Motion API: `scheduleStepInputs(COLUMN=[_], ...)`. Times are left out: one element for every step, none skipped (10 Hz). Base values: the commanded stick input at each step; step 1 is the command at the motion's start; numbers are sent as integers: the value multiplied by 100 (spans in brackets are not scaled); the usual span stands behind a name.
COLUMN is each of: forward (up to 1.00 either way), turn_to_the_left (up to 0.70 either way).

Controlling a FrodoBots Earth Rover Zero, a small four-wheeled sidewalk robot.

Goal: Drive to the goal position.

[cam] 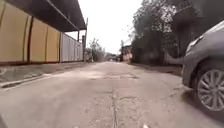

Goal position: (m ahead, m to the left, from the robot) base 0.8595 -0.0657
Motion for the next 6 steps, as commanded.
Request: scheduleStepInputs(forward=[70, 70, 70, 70, 70, 70], turn_to_the_left=[0, 0, 0, 0, 0, 0])
